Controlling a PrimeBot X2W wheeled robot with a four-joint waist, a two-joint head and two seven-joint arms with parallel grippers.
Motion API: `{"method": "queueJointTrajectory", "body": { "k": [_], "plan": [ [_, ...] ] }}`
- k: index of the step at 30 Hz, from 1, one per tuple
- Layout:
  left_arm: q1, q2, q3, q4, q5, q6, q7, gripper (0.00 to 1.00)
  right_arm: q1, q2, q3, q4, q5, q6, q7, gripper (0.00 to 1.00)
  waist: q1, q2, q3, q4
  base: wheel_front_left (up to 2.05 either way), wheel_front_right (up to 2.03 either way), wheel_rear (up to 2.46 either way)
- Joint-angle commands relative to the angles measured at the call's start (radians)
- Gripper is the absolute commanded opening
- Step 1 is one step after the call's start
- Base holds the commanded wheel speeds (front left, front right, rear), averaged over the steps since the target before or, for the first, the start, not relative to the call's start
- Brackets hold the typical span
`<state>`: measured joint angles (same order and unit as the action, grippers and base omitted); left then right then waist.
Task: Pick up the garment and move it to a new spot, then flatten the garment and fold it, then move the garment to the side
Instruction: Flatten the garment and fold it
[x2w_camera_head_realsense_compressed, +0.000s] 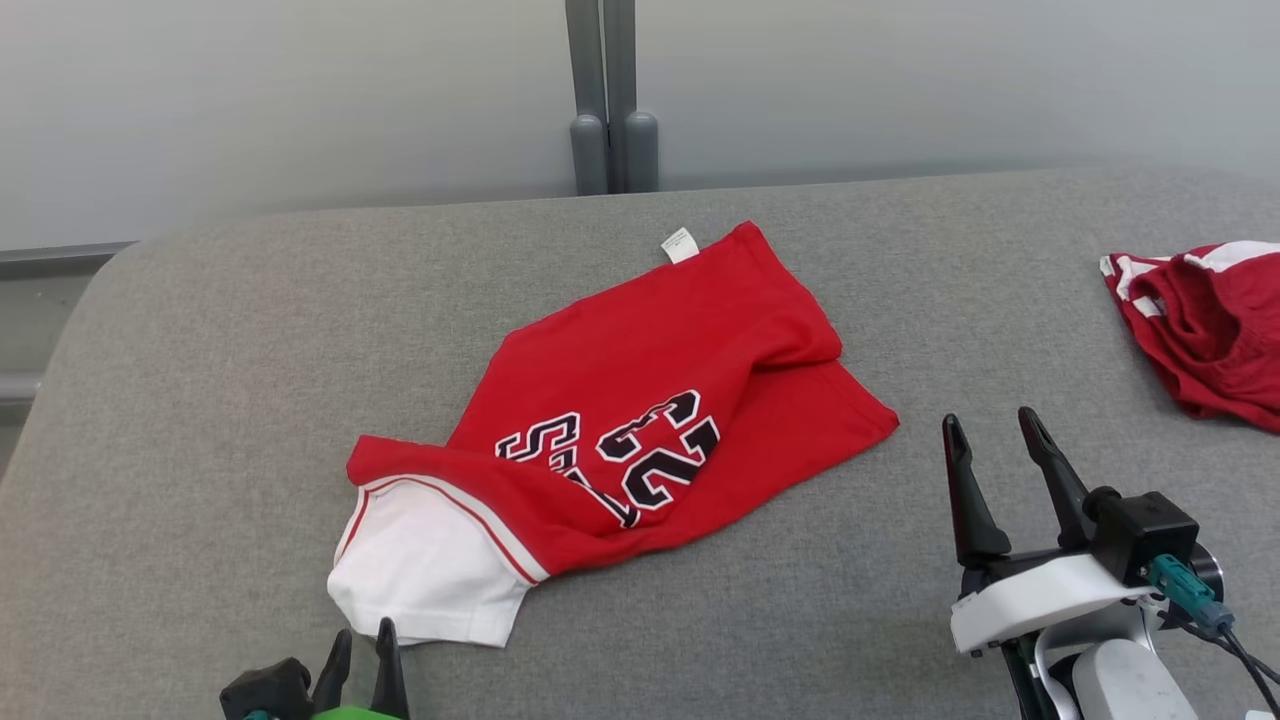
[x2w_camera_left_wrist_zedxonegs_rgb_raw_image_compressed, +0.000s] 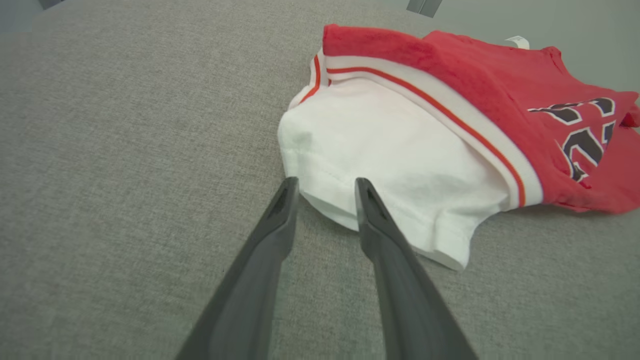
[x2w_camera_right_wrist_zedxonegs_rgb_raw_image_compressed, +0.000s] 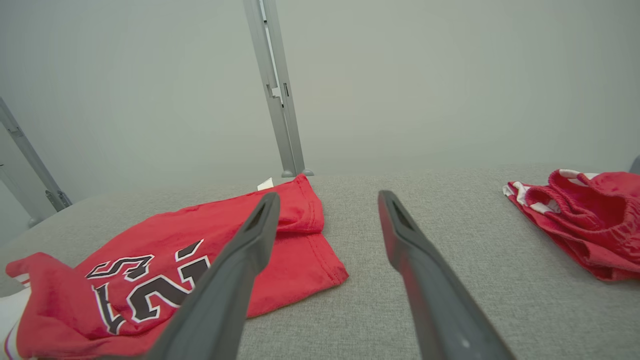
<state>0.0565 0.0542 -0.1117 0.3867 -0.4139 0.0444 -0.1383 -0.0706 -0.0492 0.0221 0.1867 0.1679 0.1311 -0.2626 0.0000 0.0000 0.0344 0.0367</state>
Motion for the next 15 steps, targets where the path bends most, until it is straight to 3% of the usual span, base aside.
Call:
{"method": "queueJointTrajectory", "body": {
  "k": [1,5,7,8,9,10,11,15],
  "plan": [
    [0.004,0.001,-0.003,0.009,0.001,0.002,0.001,0.85,0.010,-0.003,0.003,0.002,-0.005,-0.001,-0.003,1.00,0.0000,0.0000,-0.001,-0.007,0.00,0.00,0.00],
    [-0.028,0.001,-0.007,0.044,-0.006,0.003,-0.002,0.87,0.008,-0.003,0.006,0.005,-0.009,-0.001,-0.003,1.00,0.0000,0.0000,0.004,-0.024,0.00,0.00,0.00],
    [-0.038,0.001,-0.008,0.065,-0.012,0.007,-0.006,0.64,0.005,-0.002,0.007,0.006,-0.011,-0.001,-0.003,1.00,0.0000,0.0000,0.007,-0.033,0.00,0.00,0.00],
    [-0.043,0.001,-0.008,0.074,-0.013,0.008,-0.010,0.42,0.004,-0.003,0.006,0.005,-0.012,-0.001,-0.003,1.00,0.0000,0.0000,0.009,-0.037,0.00,0.00,0.00],
    [-0.046,0.000,-0.008,0.082,-0.013,0.009,-0.015,0.31,0.004,-0.003,0.004,0.005,-0.013,-0.001,-0.003,1.00,0.0000,0.0000,0.010,-0.040,0.00,0.00,0.00],
    [-0.051,0.001,-0.007,0.091,-0.015,0.009,-0.021,0.07,0.005,-0.003,0.003,0.004,-0.014,-0.001,-0.003,1.00,0.0000,0.0000,0.012,-0.042,0.00,0.00,0.00],
    [-0.053,0.000,-0.007,0.096,-0.016,0.008,-0.025,0.00,0.006,-0.003,0.001,0.003,-0.015,-0.001,-0.003,1.00,0.0000,0.0000,0.013,-0.044,0.00,0.00,0.00],
    [-0.058,0.003,-0.009,0.103,-0.015,0.006,-0.043,0.00,0.011,-0.003,-0.010,0.000,-0.015,-0.001,-0.003,1.00,0.0000,0.0000,0.015,-0.040,0.00,0.00,0.00]
  ]
}}
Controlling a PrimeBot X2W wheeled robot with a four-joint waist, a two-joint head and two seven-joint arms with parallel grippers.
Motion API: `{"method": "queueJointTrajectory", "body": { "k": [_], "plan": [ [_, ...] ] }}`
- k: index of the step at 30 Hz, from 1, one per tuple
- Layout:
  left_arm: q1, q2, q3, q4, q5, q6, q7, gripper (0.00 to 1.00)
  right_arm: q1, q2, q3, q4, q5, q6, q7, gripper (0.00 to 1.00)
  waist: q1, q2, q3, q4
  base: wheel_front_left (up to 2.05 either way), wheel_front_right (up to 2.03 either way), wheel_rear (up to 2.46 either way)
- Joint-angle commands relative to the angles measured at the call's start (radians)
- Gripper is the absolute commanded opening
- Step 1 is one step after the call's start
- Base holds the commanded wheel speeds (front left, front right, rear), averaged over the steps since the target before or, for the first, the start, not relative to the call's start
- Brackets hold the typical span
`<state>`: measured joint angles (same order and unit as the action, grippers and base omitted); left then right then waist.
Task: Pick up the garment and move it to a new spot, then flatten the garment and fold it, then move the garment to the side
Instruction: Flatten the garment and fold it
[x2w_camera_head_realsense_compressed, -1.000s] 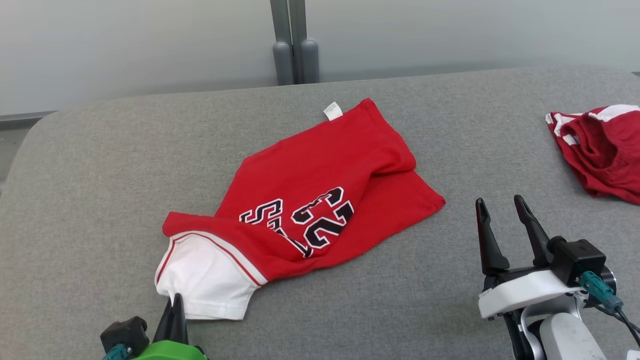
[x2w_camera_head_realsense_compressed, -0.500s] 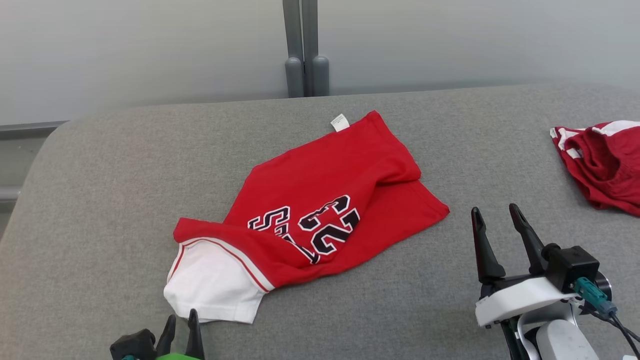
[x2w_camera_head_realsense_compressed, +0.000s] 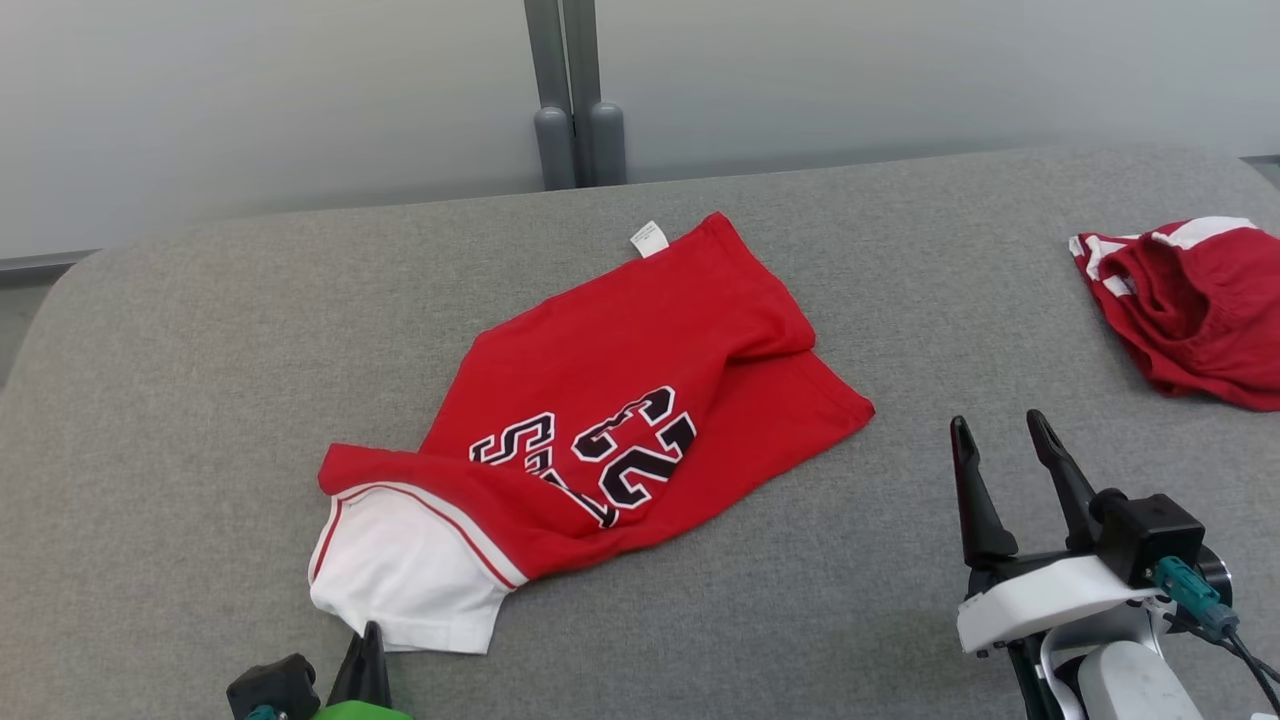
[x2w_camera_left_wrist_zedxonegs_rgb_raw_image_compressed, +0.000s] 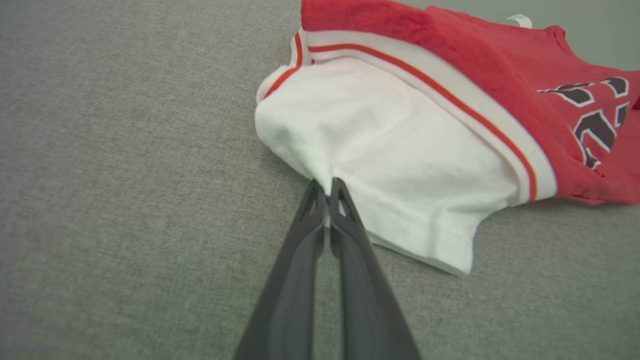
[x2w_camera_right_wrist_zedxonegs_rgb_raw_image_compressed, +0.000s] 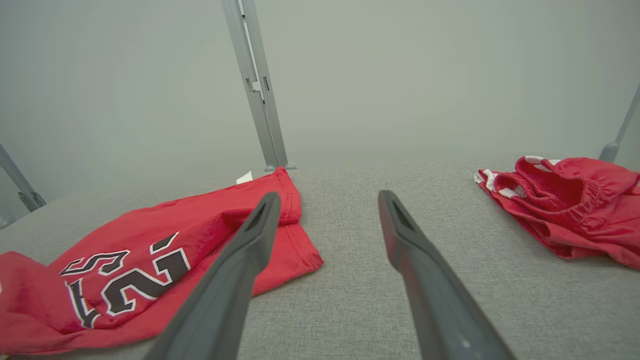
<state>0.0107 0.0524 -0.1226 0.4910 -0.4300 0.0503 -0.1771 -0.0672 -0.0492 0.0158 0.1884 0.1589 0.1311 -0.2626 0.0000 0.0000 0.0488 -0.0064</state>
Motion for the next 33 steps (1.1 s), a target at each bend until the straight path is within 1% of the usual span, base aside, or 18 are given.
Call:
{"method": "queueJointTrajectory", "body": {
  "k": [1,6,7,10,13,16,21,22,23,24,25,29,33],
  "plan": [
    [-0.008,0.007,-0.002,-0.008,0.005,0.001,-0.008,0.00,0.011,-0.002,-0.008,-0.003,-0.006,-0.001,-0.003,1.00,0.0000,0.0000,0.000,0.008,0.00,0.00,0.00],
    [0.039,0.021,-0.028,-0.077,0.035,0.014,0.004,0.00,0.020,-0.002,-0.021,-0.007,0.005,-0.001,-0.003,1.00,0.0000,0.0000,-0.005,0.045,0.00,0.00,0.00],
    [0.120,0.040,-0.046,-0.239,0.048,0.044,0.055,0.00,0.023,-0.003,-0.026,-0.010,0.018,-0.001,-0.003,1.00,0.0000,0.0000,-0.013,0.101,0.00,0.00,0.00],
    [0.166,0.046,-0.039,-0.300,0.036,0.063,0.088,0.00,0.020,-0.003,-0.024,-0.009,0.023,-0.001,-0.003,1.00,0.0000,0.0000,-0.014,0.120,0.00,0.00,0.00],
    [0.206,0.047,-0.028,-0.317,0.017,0.079,0.115,0.00,0.014,-0.003,-0.020,-0.006,0.024,-0.001,-0.003,1.00,0.0000,0.0000,-0.013,0.127,0.00,0.00,0.00],
    [0.232,0.048,-0.023,-0.293,0.013,0.091,0.131,0.00,0.010,-0.003,-0.017,-0.003,0.022,-0.001,-0.003,1.00,0.0000,0.0000,-0.012,0.127,0.00,0.00,0.00],
    [0.231,0.041,-0.021,-0.231,-0.007,0.091,0.130,0.00,0.009,-0.003,-0.020,0.001,0.010,-0.001,-0.003,1.00,0.0000,0.0000,-0.013,0.114,0.00,0.00,0.00],
    [0.211,0.039,-0.021,-0.204,-0.012,0.083,0.112,0.24,0.010,-0.003,-0.022,0.003,0.006,-0.001,-0.003,1.00,0.0000,0.0000,-0.015,0.106,0.00,0.00,0.00],
    [0.202,0.039,-0.022,-0.194,-0.011,0.081,0.103,0.37,0.011,-0.003,-0.024,0.003,0.004,-0.001,-0.003,1.00,0.0000,0.0000,-0.017,0.102,0.00,0.00,0.00],
    [0.192,0.038,-0.023,-0.184,-0.010,0.078,0.094,0.78,0.013,-0.003,-0.027,0.006,0.002,-0.001,-0.003,1.00,0.0000,0.0000,-0.019,0.098,0.00,0.00,0.00],
    [0.181,0.039,-0.024,-0.173,-0.007,0.075,0.082,1.00,0.016,-0.003,-0.031,0.008,-0.001,-0.001,-0.003,1.00,0.0000,0.0000,-0.021,0.094,0.00,0.00,0.00],
    [0.144,0.050,-0.015,-0.143,0.000,0.074,0.040,1.00,0.029,-0.002,-0.049,0.013,-0.012,-0.001,-0.003,1.00,0.0000,0.0000,-0.031,0.081,0.00,0.00,0.00],
    [0.112,0.064,-0.005,-0.147,0.011,0.087,0.025,1.00,0.039,-0.002,-0.059,0.019,-0.015,-0.001,-0.003,1.00,0.0000,0.0000,-0.034,0.072,0.00,0.00,0.00]
  ]
}}
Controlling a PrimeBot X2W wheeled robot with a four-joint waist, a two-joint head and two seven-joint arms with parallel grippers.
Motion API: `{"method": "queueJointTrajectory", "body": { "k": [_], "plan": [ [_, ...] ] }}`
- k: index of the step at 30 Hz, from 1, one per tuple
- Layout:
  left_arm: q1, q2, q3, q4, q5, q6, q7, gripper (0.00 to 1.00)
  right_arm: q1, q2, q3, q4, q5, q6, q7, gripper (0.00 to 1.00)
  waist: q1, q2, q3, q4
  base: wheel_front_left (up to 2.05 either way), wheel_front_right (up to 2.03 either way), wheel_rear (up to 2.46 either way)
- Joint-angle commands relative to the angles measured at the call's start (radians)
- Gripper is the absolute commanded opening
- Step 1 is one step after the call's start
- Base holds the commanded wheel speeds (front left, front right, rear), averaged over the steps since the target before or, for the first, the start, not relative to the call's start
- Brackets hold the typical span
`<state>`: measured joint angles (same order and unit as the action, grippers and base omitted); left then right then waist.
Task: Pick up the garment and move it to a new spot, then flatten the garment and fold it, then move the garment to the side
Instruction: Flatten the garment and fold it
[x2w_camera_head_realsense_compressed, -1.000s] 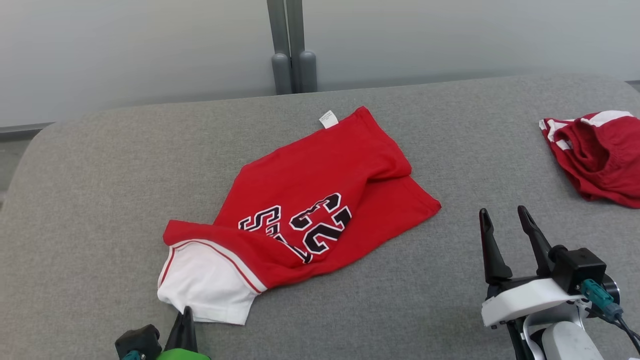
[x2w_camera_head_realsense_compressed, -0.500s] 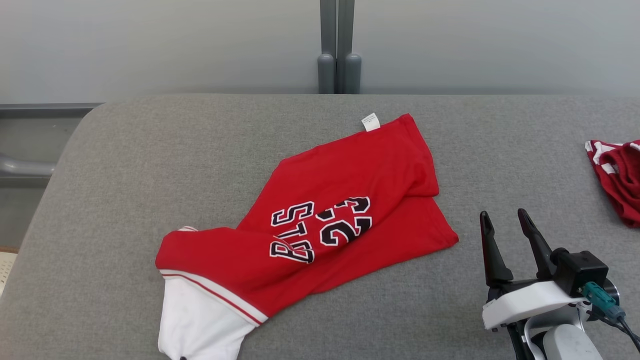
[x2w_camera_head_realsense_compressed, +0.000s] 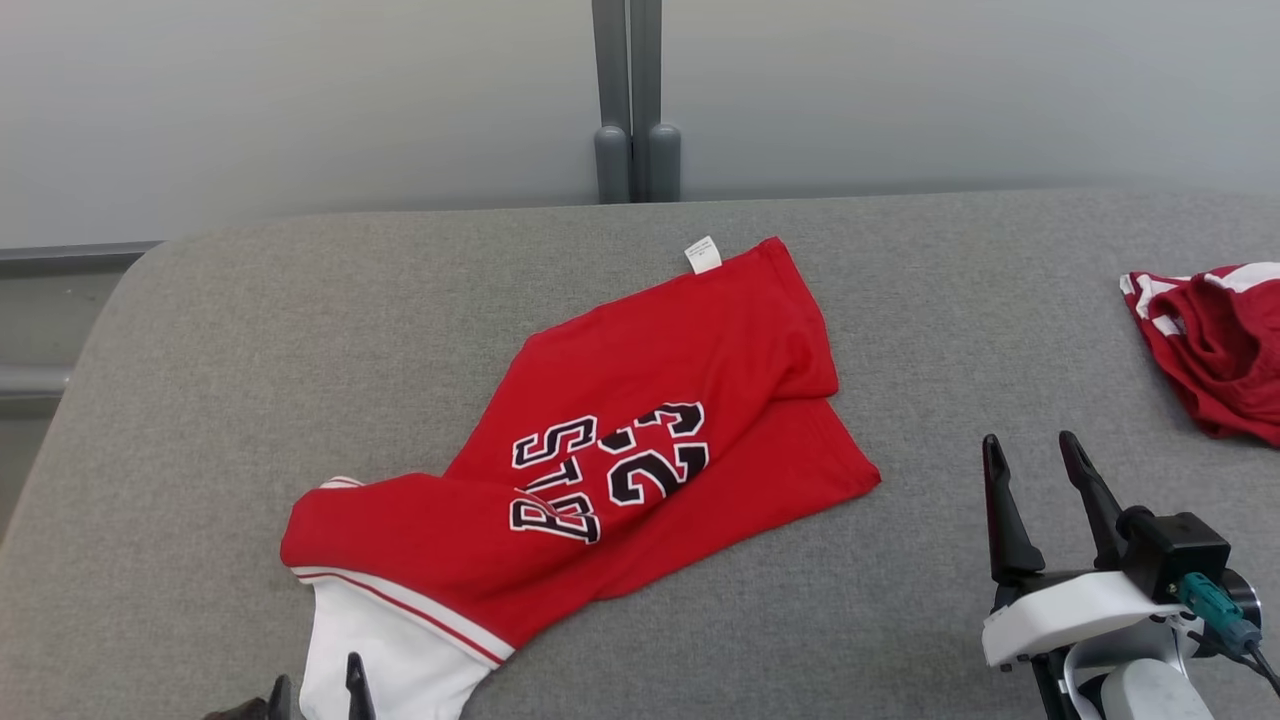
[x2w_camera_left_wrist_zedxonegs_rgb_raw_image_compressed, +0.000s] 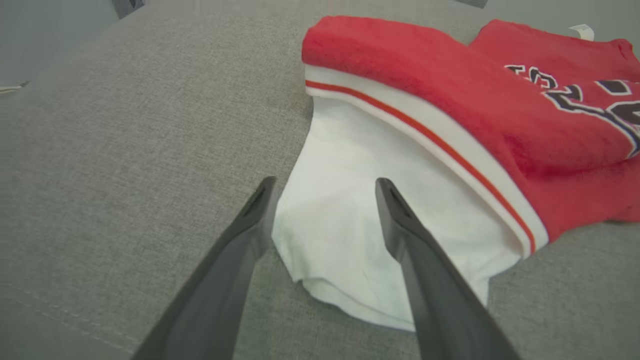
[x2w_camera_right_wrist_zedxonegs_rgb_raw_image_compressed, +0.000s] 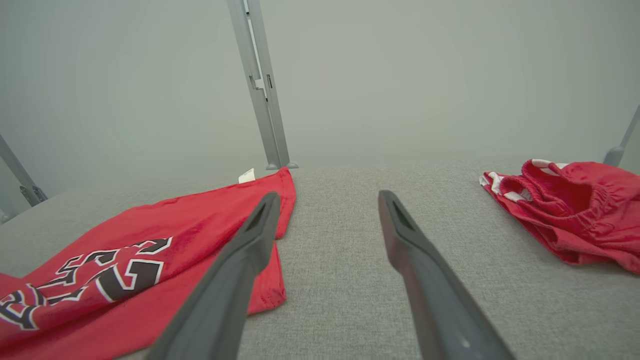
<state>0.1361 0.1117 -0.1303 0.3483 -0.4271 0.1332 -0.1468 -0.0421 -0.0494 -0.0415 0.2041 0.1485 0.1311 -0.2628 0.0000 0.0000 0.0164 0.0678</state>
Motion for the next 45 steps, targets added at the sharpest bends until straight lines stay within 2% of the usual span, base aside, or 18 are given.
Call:
{"method": "queueJointTrajectory", "body": {
  "k": [1,9,17,25,34,45],
  "plan": [
    [-0.019,0.008,0.006,-0.011,0.009,0.009,-0.009,1.00,0.015,-0.002,-0.004,0.005,-0.005,-0.001,-0.003,1.00,0.0000,0.0000,-0.001,-0.004,0.00,0.00,0.00],
    [-0.060,0.035,0.028,-0.075,0.025,0.028,-0.053,1.00,0.005,-0.002,-0.004,0.028,0.003,-0.001,-0.003,1.00,0.0000,0.0000,0.006,-0.003,0.00,0.00,0.00],
    [-0.121,0.023,0.002,-0.065,0.038,-0.020,-0.102,1.00,-0.009,-0.002,0.012,0.012,0.012,-0.001,-0.003,1.00,0.0000,0.0000,-0.005,-0.015,0.00,0.00,0.00],
    [-0.165,-0.014,-0.044,-0.033,0.084,-0.079,-0.119,1.00,0.005,-0.002,0.047,-0.028,0.032,-0.001,-0.003,1.00,0.0000,0.0000,-0.050,-0.047,0.00,0.00,0.00],
    [-0.124,-0.045,-0.014,-0.068,0.120,-0.098,-0.118,1.00,0.040,-0.002,0.097,-0.029,0.058,-0.001,-0.003,1.00,0.0000,0.0000,-0.092,-0.080,0.00,0.00,0.00],
    [-0.100,-0.057,0.002,-0.076,0.140,-0.110,-0.118,1.00,0.044,-0.002,0.109,-0.012,0.052,-0.001,-0.003,1.00,0.0000,0.0000,-0.103,-0.090,0.00,0.00,0.00]
  ]
}}
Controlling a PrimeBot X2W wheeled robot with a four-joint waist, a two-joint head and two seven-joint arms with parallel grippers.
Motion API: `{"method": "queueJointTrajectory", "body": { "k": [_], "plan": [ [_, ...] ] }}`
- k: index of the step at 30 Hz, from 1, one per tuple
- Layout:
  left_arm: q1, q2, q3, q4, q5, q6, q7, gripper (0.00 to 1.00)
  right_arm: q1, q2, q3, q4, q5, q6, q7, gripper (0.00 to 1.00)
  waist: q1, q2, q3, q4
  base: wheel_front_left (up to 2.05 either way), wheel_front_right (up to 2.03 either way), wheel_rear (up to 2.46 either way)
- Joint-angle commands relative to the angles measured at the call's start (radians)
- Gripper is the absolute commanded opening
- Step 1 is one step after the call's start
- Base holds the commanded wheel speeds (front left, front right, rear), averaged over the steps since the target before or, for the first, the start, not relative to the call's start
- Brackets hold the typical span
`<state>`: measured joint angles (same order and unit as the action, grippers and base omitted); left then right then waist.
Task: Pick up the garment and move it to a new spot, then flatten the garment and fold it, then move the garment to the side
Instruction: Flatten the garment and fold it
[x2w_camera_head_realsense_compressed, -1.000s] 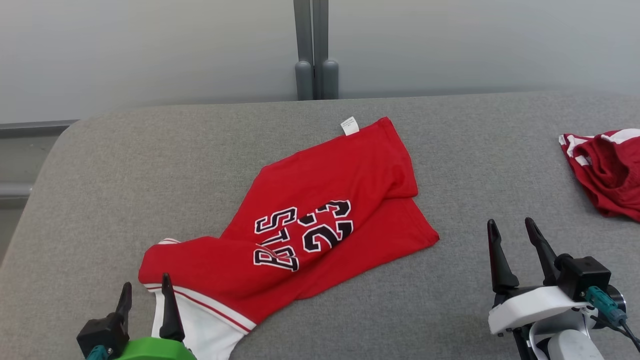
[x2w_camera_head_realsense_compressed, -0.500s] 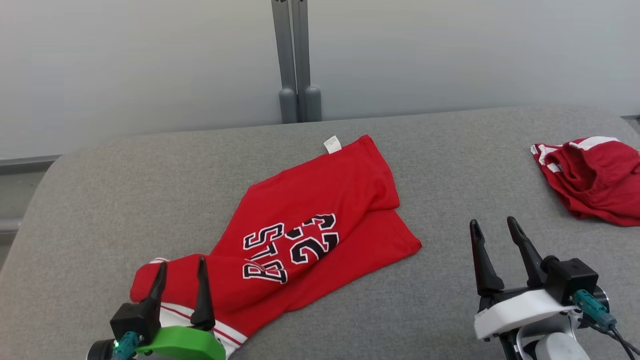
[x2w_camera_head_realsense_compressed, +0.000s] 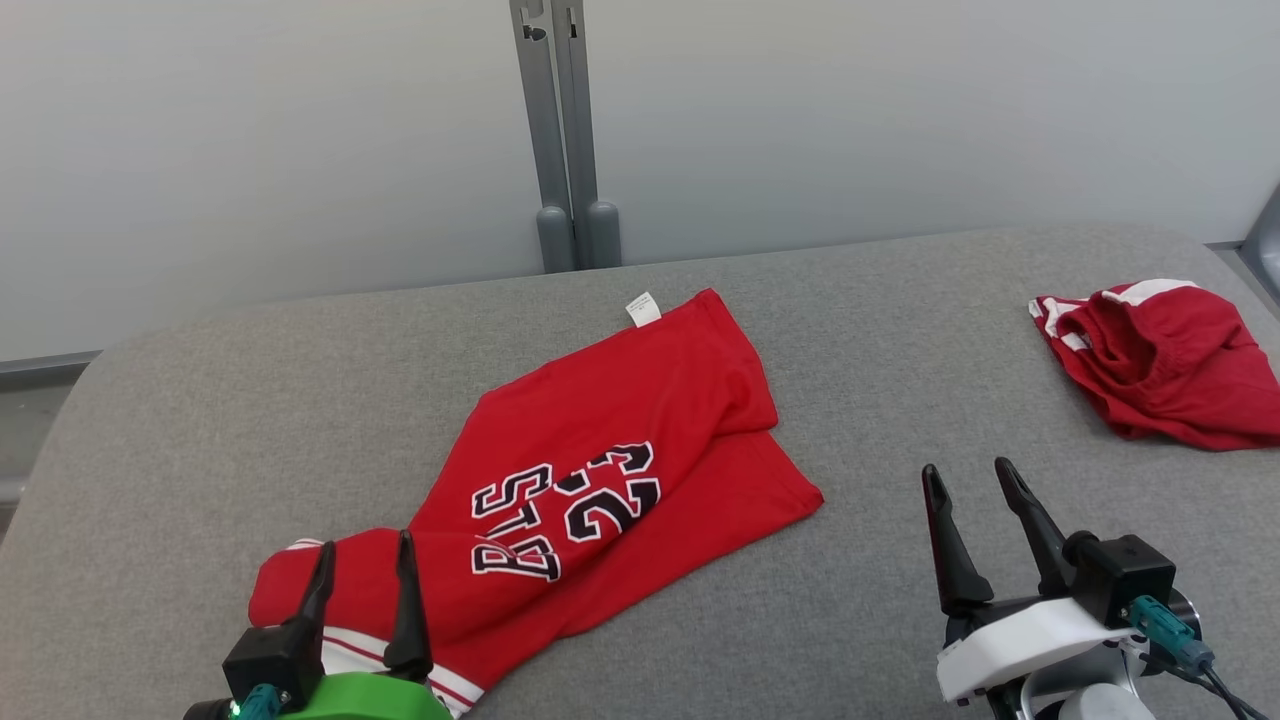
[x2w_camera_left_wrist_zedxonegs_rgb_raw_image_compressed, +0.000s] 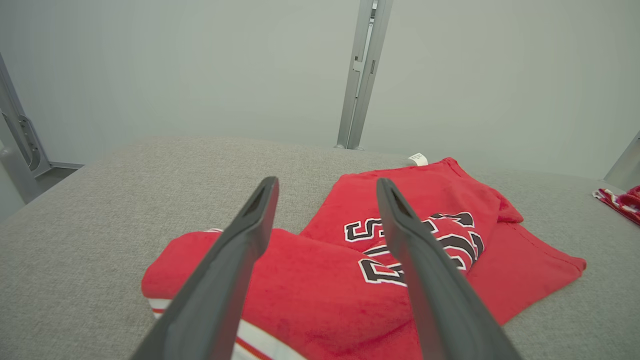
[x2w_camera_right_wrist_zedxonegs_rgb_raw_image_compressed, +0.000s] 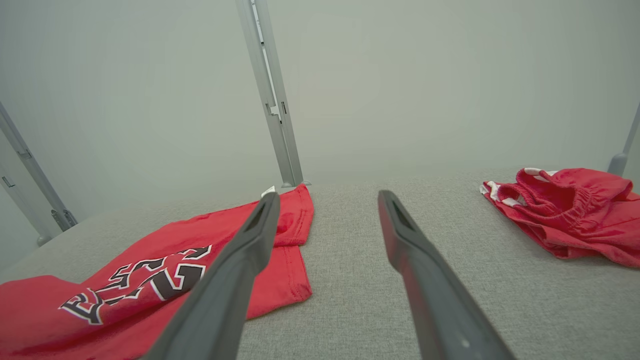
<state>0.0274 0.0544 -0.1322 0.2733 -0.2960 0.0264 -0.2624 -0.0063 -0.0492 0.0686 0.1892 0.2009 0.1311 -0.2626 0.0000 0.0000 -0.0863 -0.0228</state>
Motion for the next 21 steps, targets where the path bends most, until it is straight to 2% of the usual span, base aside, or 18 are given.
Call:
{"method": "queueJointTrajectory", "body": {
  "k": [1,8,14,21],
  "plan": [
    [0.009,0.000,0.005,0.000,0.011,-0.005,-0.003,1.00,0.009,-0.003,-0.002,0.004,-0.001,-0.001,-0.003,1.00,0.0000,0.0000,-0.001,0.002,0.00,0.00,0.00],
    [0.013,-0.002,0.009,0.009,0.019,-0.011,-0.003,1.00,0.012,-0.003,-0.007,0.007,-0.002,-0.001,-0.003,1.00,0.0000,0.0000,-0.005,0.016,0.00,0.00,0.00],
    [0.045,-0.002,0.026,0.055,-0.013,0.008,0.000,1.00,0.017,-0.003,-0.009,0.010,0.001,-0.001,-0.003,1.00,0.0000,0.0000,-0.002,0.039,0.00,0.00,0.00],
    [0.118,0.013,0.090,0.155,-0.104,0.024,0.093,1.00,0.010,-0.003,-0.008,0.015,0.005,-0.001,-0.003,1.00,0.0000,0.0000,0.015,0.070,0.00,0.00,0.00]
  ]
}}
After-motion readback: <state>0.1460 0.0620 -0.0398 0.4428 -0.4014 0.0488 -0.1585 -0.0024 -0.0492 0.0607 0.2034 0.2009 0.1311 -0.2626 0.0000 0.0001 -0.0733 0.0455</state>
